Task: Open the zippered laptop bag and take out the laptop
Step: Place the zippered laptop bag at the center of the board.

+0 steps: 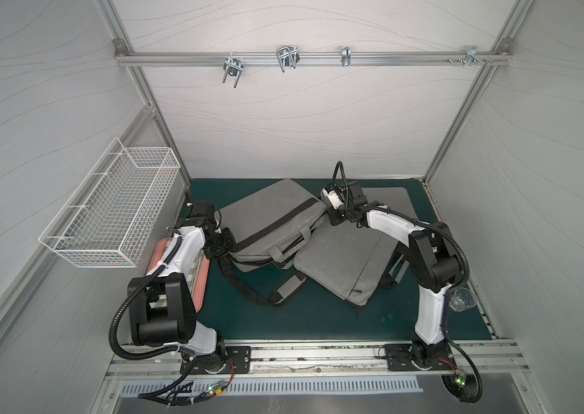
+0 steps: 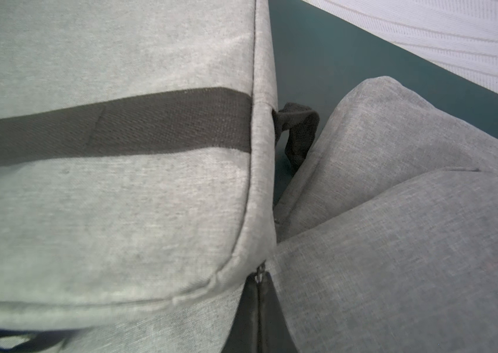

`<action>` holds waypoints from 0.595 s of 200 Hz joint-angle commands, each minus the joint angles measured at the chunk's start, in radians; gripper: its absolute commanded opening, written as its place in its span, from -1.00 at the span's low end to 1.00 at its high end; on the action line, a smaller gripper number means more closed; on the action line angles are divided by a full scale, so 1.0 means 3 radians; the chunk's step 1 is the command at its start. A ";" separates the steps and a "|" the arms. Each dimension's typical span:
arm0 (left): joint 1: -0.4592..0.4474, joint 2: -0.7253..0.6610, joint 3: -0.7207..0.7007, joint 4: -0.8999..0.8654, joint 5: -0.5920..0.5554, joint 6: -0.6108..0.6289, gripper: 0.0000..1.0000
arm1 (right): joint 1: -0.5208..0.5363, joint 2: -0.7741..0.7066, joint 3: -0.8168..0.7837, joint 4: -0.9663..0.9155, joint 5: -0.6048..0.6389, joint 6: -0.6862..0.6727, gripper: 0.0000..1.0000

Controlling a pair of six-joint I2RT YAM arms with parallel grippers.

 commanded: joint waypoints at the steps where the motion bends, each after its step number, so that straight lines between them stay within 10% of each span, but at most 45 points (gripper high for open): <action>1: -0.0051 -0.0183 0.0016 0.0017 -0.0162 0.0195 0.04 | 0.0003 -0.0055 0.0101 -0.0034 -0.0076 -0.0058 -0.91; 50: -0.0238 -0.0660 -0.0048 -0.0067 -0.0362 0.0614 0.46 | -0.0048 -0.0206 0.0188 -0.0398 -0.0195 0.0050 -0.25; 119: -0.0955 -0.0838 -0.0167 0.0441 -0.0203 0.1718 0.55 | -0.0080 -0.0971 -0.0273 -0.0610 -0.0823 0.0583 0.46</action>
